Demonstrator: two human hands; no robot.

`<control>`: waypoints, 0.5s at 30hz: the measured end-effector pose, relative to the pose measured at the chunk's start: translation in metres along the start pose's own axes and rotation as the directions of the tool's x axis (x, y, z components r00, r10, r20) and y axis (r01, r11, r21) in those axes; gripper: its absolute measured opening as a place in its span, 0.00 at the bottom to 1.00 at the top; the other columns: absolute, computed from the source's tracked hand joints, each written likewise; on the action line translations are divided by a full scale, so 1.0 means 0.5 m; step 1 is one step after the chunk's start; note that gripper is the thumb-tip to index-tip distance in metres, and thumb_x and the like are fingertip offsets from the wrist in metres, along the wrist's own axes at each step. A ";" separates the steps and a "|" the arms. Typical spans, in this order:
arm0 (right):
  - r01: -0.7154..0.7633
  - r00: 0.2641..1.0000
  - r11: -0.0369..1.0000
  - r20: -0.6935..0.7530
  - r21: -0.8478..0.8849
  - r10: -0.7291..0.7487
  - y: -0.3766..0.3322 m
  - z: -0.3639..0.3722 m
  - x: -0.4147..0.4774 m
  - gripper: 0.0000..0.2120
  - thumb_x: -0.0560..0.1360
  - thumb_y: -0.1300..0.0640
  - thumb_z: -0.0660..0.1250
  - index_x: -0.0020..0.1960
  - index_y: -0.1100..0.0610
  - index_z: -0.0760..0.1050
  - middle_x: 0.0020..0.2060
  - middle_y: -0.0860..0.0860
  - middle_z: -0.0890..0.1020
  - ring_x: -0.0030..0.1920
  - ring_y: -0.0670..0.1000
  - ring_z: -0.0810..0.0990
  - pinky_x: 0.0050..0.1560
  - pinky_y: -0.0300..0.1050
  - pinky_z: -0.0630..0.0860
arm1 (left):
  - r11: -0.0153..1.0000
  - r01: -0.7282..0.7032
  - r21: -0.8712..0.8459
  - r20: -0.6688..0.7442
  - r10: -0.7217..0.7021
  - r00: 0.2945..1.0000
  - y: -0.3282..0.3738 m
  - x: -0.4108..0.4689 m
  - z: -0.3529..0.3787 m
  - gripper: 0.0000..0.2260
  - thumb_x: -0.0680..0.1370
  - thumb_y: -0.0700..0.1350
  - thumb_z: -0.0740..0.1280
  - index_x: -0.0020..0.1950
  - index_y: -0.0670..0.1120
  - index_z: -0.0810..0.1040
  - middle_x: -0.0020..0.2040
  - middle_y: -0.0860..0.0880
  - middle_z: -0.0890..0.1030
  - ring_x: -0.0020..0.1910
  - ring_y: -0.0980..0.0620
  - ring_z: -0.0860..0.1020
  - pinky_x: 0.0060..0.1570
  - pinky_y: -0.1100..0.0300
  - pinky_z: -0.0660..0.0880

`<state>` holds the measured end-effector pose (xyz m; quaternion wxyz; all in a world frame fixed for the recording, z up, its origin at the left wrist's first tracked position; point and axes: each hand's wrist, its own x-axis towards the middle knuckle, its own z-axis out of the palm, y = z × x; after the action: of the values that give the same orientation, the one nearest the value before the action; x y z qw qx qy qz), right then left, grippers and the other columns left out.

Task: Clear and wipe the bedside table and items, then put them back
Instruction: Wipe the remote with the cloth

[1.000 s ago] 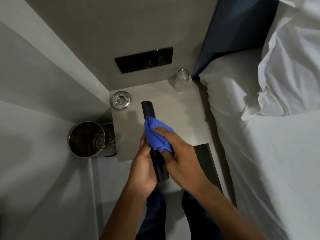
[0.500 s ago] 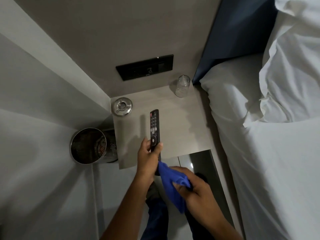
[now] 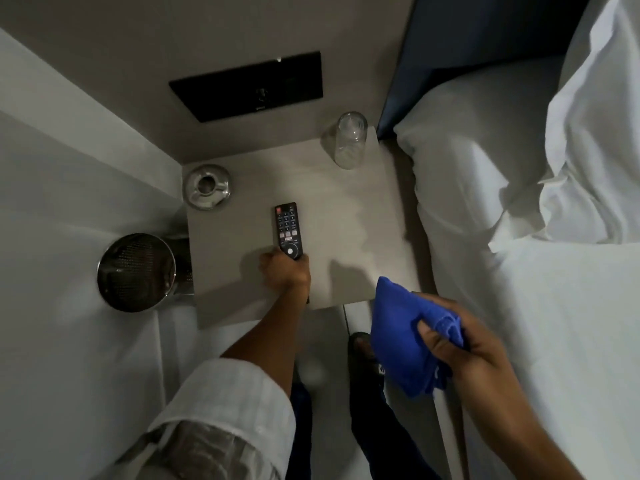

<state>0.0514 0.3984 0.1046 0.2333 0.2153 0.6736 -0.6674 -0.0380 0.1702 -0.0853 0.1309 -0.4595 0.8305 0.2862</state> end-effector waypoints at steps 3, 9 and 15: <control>-0.004 0.999 1.000 0.036 -0.002 0.004 0.003 -0.027 0.017 0.13 0.72 0.59 0.66 0.55 0.50 0.81 0.47 0.47 0.87 0.46 0.46 0.85 0.41 0.34 0.80 | 1.000 -0.009 0.011 -0.045 0.010 0.999 -0.003 0.001 0.022 0.24 0.72 0.48 0.75 0.63 0.37 0.75 0.63 0.36 0.74 0.63 0.38 0.73 0.59 0.47 0.73; 0.000 0.998 1.000 0.068 -0.020 0.001 -0.001 -0.041 0.032 0.12 0.74 0.60 0.65 0.55 0.50 0.80 0.46 0.47 0.86 0.46 0.46 0.85 0.40 0.34 0.79 | 0.999 -0.005 0.044 -0.094 0.009 0.996 -0.005 -0.032 0.010 0.37 0.70 0.58 0.75 0.72 0.42 0.67 0.70 0.39 0.70 0.68 0.39 0.68 0.61 0.45 0.69; -0.067 0.993 0.998 0.098 -0.002 0.067 -0.016 0.019 0.030 0.18 0.69 0.53 0.68 0.59 0.49 0.75 0.51 0.49 0.84 0.52 0.53 0.83 0.52 0.51 0.80 | 0.856 0.076 -0.512 0.418 0.170 0.893 -0.043 -0.186 -0.108 0.16 0.78 0.61 0.64 0.56 0.52 0.81 0.52 0.48 0.86 0.52 0.47 0.83 0.50 0.54 0.80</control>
<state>0.0350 0.3886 0.1022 0.2881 0.2048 0.6535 -0.6694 0.0333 0.1933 -0.0051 0.1836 -0.3780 0.6815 0.5991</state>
